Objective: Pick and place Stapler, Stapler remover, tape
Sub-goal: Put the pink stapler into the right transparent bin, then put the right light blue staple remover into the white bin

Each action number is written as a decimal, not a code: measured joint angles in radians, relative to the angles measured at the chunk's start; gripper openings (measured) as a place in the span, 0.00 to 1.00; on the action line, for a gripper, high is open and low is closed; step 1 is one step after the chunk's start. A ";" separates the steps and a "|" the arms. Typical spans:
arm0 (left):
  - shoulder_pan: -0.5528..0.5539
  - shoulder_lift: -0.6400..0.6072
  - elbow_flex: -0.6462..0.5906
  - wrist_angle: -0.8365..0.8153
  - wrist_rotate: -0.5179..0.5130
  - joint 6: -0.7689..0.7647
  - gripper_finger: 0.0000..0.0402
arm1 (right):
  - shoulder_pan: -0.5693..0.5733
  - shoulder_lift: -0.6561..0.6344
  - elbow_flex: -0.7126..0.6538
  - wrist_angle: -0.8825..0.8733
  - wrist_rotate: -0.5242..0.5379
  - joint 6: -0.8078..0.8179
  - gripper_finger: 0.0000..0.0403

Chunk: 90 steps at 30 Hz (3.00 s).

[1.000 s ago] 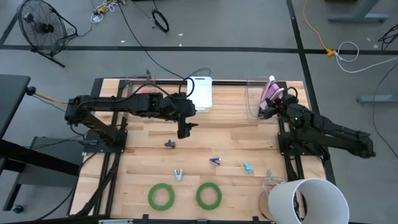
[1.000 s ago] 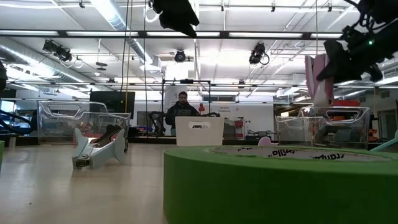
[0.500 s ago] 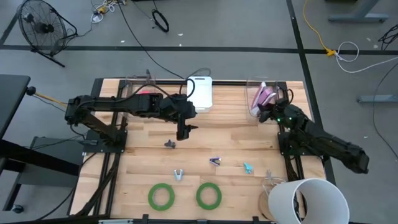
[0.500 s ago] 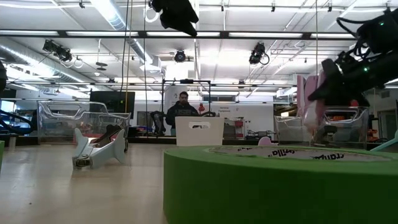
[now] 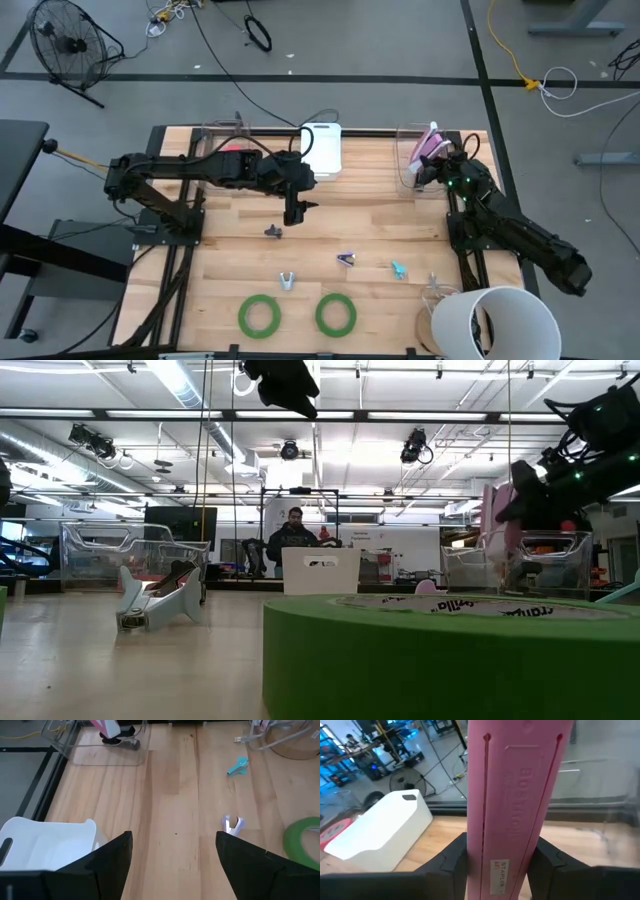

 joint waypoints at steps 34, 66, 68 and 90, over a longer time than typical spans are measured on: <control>0.000 0.000 0.000 0.000 0.000 0.024 0.72 | -0.183 0.371 0.001 0.278 -0.176 0.017 0.35; 0.000 0.000 0.000 -0.001 0.000 0.018 0.72 | -0.182 0.361 0.001 0.327 -0.106 0.046 0.66; 0.000 0.000 0.000 -0.001 0.000 0.019 0.72 | -0.182 0.355 0.001 0.333 -0.129 0.059 0.65; 0.003 0.000 0.000 -0.114 -0.041 0.021 0.72 | 0.236 0.258 0.002 0.646 -0.734 0.074 0.53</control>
